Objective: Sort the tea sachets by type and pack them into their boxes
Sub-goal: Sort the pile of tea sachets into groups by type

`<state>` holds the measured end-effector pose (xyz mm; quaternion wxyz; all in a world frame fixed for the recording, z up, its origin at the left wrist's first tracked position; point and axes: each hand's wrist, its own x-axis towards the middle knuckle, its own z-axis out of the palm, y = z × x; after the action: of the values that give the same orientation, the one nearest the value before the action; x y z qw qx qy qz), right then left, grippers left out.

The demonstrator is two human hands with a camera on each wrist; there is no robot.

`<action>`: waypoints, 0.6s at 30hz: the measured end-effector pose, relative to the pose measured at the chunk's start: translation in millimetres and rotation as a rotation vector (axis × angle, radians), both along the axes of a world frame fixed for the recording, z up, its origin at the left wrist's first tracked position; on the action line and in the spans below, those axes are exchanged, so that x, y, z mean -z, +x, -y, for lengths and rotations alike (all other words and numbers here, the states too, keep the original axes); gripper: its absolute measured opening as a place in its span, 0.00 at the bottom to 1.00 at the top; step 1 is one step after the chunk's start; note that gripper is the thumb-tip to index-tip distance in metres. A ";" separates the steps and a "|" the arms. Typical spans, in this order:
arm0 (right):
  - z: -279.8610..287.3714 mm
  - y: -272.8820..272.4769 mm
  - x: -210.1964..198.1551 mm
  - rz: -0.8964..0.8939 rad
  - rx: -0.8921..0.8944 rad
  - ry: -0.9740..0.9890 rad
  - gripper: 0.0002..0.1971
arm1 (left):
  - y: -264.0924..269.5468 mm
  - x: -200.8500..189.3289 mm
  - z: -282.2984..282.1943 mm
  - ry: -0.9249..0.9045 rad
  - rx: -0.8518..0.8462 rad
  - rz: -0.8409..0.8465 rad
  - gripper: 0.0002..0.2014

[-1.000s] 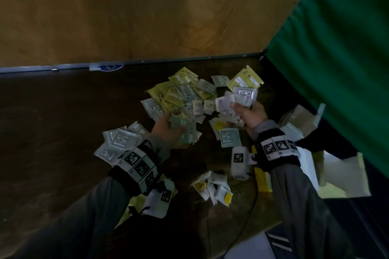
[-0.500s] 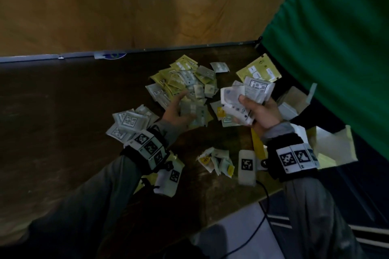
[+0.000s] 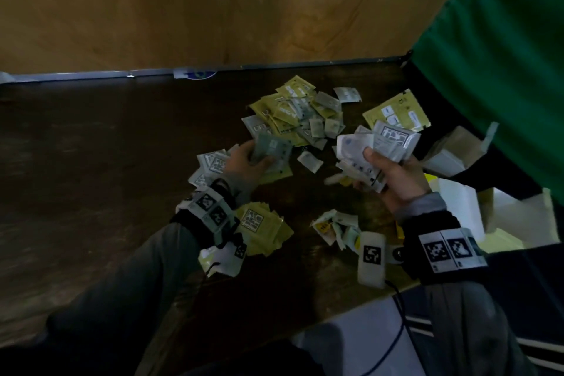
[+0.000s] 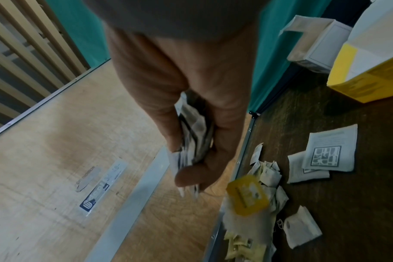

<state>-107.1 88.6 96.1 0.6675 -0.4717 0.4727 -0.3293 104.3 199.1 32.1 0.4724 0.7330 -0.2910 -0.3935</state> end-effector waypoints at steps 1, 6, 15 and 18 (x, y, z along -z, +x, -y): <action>-1.6 1.2 1.3 -0.002 -0.008 0.000 0.13 | 8.7 1.6 -1.8 0.004 -0.052 -0.039 0.18; -6.2 3.3 4.9 -0.032 -0.008 0.024 0.13 | 35.5 5.2 1.7 0.052 -0.299 -0.280 0.18; -6.8 4.3 6.5 -0.051 -0.024 0.000 0.12 | 58.6 12.0 -8.2 0.313 -0.026 0.035 0.22; -5.7 -0.4 6.9 -0.057 -0.041 0.013 0.15 | 70.6 7.2 -12.6 0.546 0.015 0.230 0.34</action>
<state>-107.5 94.2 89.2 0.6634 -0.4861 0.4840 -0.2990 174.9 211.7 25.0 0.2186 0.8706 -0.2316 -0.3750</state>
